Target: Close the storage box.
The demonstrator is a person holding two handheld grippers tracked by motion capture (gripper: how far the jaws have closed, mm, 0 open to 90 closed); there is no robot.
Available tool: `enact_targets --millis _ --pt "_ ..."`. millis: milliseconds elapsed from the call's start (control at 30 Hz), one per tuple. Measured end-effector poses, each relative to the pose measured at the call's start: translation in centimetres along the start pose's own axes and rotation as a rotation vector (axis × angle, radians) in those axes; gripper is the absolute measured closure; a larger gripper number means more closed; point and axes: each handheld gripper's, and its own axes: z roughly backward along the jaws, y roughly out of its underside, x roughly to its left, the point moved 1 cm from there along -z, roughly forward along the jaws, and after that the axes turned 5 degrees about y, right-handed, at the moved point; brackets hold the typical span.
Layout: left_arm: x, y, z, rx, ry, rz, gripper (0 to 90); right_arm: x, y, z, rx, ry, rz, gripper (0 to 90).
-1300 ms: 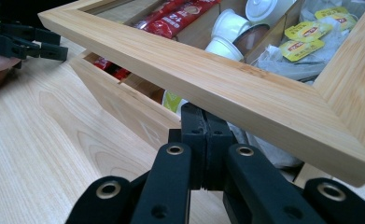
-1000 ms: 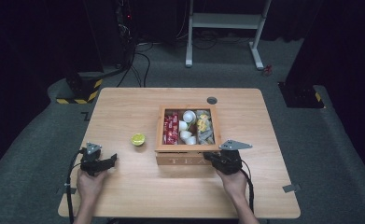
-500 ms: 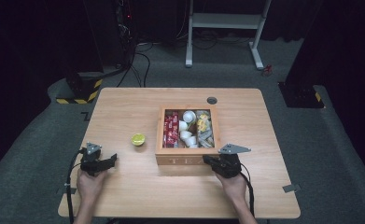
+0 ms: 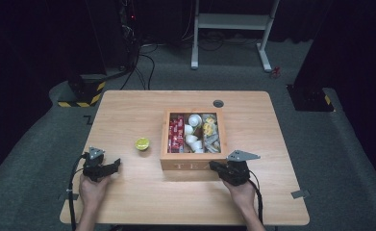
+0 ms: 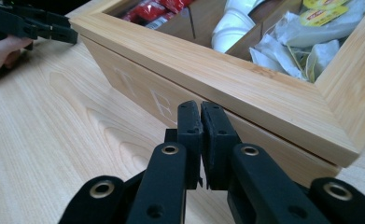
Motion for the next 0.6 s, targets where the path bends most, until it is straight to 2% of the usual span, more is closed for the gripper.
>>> enact_targets --millis 200,267,367,600 --pt "0.0 0.0 0.0 -0.004 -0.002 0.001 24.6 -0.4 -0.3 1.2 -0.039 -0.004 -0.010 81.7" --pt "0.0 0.0 0.0 -0.003 -0.002 0.000 24.6 -0.6 -0.5 1.6 -0.064 -0.013 -0.014 78.4" --pt "0.0 0.0 0.0 -0.004 -0.003 0.000 24.7 -0.7 -0.9 2.2 -0.069 -0.025 -0.021 73.1" --pt "0.0 0.0 0.0 -0.004 -0.003 0.000 24.6 -1.2 -2.2 3.4 -0.108 -0.014 -0.004 62.7"
